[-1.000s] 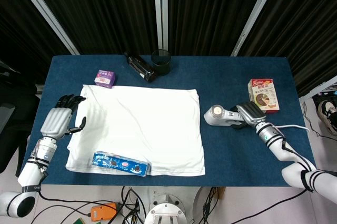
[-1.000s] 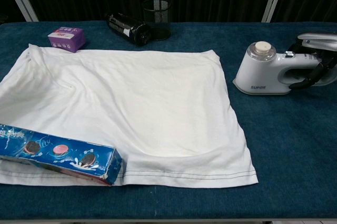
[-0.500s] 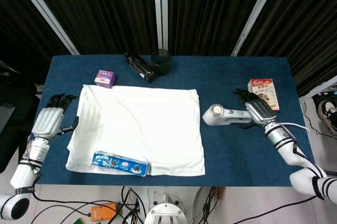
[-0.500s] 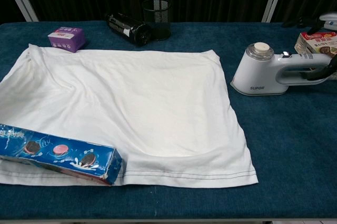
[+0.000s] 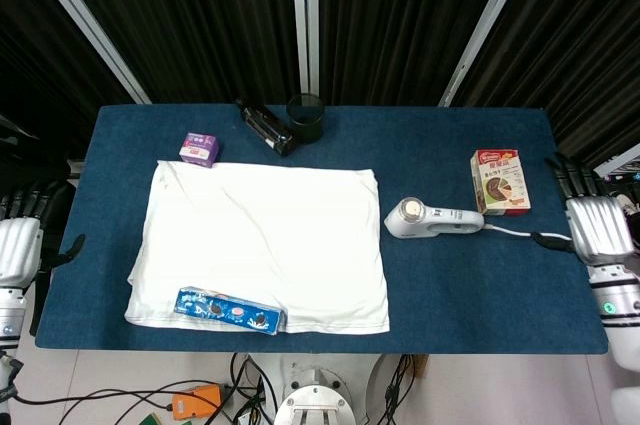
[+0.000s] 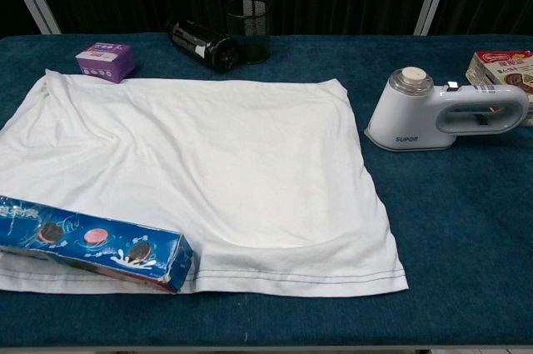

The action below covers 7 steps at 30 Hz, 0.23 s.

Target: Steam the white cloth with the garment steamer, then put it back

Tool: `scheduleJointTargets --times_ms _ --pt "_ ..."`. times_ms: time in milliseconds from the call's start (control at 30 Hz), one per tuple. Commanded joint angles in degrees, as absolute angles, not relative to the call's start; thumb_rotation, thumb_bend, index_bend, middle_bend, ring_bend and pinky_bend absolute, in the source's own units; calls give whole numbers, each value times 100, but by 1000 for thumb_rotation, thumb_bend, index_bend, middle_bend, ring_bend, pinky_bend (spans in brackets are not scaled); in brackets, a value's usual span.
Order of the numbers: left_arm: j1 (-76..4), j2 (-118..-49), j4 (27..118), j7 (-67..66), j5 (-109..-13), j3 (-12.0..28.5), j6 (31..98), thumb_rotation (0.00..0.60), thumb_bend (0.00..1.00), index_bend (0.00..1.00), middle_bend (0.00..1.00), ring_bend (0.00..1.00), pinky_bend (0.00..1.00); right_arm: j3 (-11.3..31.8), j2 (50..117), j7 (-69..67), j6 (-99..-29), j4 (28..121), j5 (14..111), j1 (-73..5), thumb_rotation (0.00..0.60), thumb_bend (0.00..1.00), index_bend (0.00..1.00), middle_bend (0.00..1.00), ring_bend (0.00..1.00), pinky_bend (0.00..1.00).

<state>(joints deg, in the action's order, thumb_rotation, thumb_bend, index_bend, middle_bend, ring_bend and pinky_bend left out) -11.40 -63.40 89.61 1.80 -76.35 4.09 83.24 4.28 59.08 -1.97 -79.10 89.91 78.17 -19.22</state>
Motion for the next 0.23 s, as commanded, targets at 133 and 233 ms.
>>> scheduleJointTargets --times_ms 133,233 --pt "-629 -6309 9289 79 -7959 137 8930 492 211 130 91 15 0 138 5861 -282 -8623 9261 8135 -1212 600 24 0 23 0 98" --pt "-521 -6345 9341 11 -8069 66 9012 488 208 128 70 5 0 70 5811 -277 -8556 9360 8218 -1143 600 25 0 23 0 95"
